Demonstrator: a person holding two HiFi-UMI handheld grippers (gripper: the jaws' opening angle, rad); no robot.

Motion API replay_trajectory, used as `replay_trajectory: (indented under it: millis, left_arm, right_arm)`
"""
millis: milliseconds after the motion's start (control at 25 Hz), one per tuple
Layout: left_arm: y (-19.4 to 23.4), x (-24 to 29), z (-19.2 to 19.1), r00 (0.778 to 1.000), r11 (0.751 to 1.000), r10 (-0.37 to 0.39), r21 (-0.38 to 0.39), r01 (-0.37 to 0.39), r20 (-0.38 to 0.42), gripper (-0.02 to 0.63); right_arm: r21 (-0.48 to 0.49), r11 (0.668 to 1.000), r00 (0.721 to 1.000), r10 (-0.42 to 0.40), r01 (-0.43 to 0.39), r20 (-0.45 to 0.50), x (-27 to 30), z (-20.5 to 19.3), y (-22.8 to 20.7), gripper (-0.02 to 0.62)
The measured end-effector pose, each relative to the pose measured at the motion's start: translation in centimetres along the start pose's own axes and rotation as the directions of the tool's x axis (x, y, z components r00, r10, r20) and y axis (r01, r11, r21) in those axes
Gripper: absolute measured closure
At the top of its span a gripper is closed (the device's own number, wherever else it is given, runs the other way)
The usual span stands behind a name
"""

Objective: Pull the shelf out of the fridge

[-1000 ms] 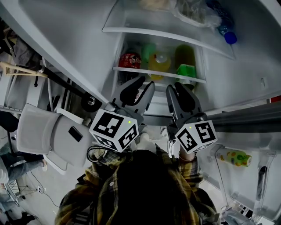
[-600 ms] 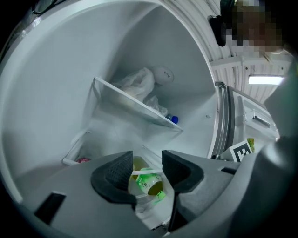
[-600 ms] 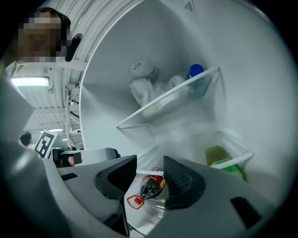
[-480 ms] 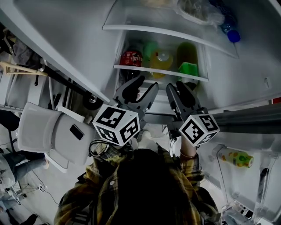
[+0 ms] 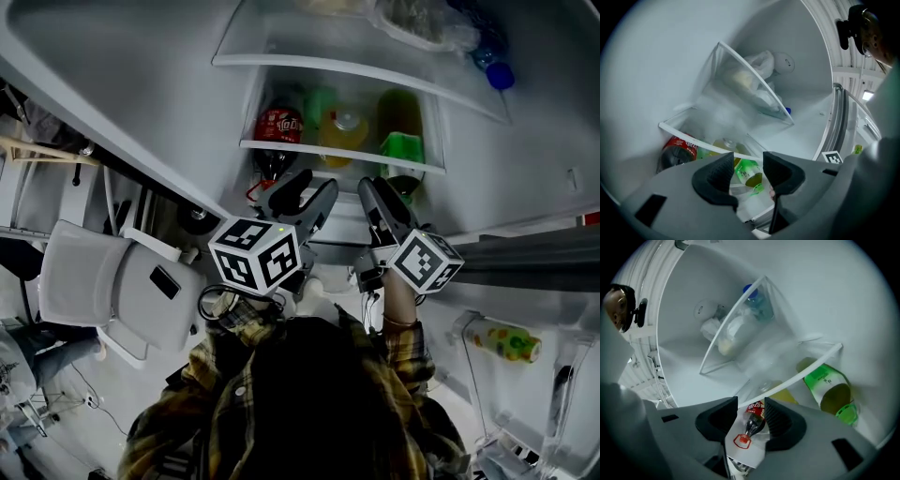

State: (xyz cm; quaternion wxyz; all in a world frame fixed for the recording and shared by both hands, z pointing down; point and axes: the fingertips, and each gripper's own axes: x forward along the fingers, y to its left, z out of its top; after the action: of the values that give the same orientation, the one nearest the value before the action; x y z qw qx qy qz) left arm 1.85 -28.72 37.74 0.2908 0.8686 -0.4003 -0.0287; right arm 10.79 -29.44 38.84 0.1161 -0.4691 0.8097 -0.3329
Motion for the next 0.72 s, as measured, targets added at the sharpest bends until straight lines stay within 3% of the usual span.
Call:
replay_trajectory:
  millis: [240, 400, 560, 720]
  left_arm:
    - [1.5, 1.6, -1.0, 1.000, 0.988, -0.011, -0.151, 0.013, 0.011, 0.417]
    - [2.5, 2.7, -1.1, 1.000, 0.977, 0.006, -0.211, 0.001, 0.031, 0.417]
    - [3.4, 3.9, -1.1, 0.998, 0.939, 0.003, -0.344, 0.017, 0.058, 0.417]
    - [4.3, 4.6, -1.0, 0.998, 0.924, 0.023, -0.383, 0.003, 0.064, 0.417]
  right_arm:
    - [0.104, 0.995, 1.000, 0.007, -0.006, -0.008, 1.3, -0.6, -1.6, 0.428]
    - [0.147, 0.989, 1.000, 0.015, -0.014, -0.006, 2.3, -0.4, -2.3, 0.428]
    - [0.217, 0.976, 1.000, 0.027, -0.029, 0.012, 3.3, 0.0, -2.9, 0.428]
    - [0.264, 0.963, 0.999, 0.038, -0.044, 0.028, 4.1, 0.3, -3.3, 0.428]
